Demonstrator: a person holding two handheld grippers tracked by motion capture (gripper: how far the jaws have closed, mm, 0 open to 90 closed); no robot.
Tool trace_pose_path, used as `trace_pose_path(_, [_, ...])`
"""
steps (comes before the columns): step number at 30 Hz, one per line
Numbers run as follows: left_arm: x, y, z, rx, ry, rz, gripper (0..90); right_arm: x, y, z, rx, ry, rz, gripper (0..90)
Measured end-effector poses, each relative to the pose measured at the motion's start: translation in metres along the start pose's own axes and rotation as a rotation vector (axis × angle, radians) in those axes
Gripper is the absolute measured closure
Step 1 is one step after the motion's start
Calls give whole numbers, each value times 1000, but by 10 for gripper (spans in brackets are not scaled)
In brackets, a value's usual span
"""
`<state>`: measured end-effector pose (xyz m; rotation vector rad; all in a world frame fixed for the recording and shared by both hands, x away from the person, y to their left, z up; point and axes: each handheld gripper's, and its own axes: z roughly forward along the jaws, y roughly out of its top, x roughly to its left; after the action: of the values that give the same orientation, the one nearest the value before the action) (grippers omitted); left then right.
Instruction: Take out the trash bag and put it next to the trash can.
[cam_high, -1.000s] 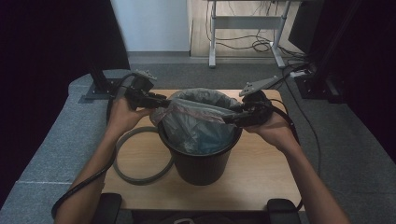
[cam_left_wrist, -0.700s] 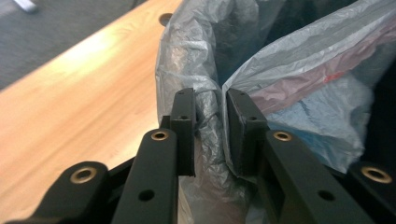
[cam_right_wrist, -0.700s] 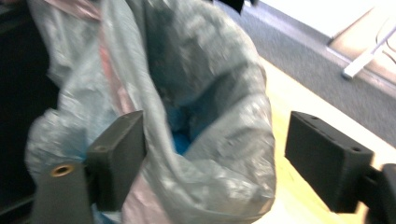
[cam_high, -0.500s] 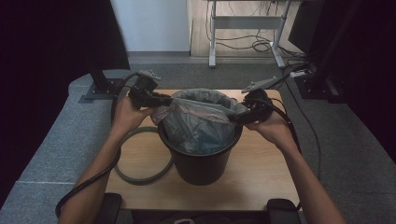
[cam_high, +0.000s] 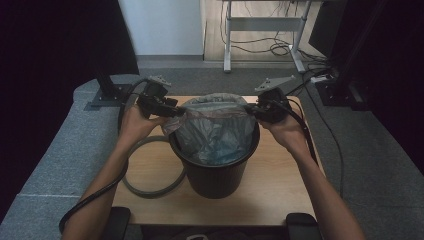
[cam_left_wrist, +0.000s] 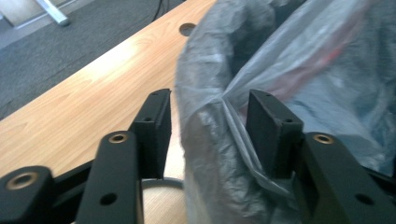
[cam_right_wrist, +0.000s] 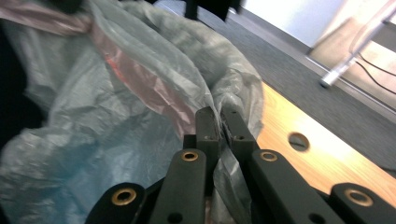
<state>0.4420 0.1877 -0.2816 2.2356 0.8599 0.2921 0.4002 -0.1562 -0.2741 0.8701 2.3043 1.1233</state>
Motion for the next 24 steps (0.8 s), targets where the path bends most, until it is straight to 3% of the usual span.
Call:
trace_pose_path(3, [4,-2,3,-6,-82,-29,680,3,7,-1,-41,72,12,864])
trace_pose_path(6, [0,-1,1,-13,-59,-4,759,8,12,3,-49,144,3,863])
trace_pose_path(10, [-2,0,-6,-40,-39,-3,815,15,11,14,-13,188,-20,858])
trace_pose_path(11, [-2,0,-8,-51,-55,-10,896,16,10,16,4,192,-27,853])
trace_pose_path(16, [-4,0,-9,-49,-56,0,900,19,8,24,45,196,-38,808])
trace_pose_path(22, [-12,6,-13,-83,-81,26,900,19,8,25,48,208,-34,834])
trace_pose_path(24, [-16,10,-14,-94,-98,39,900,20,9,25,33,232,-26,845])
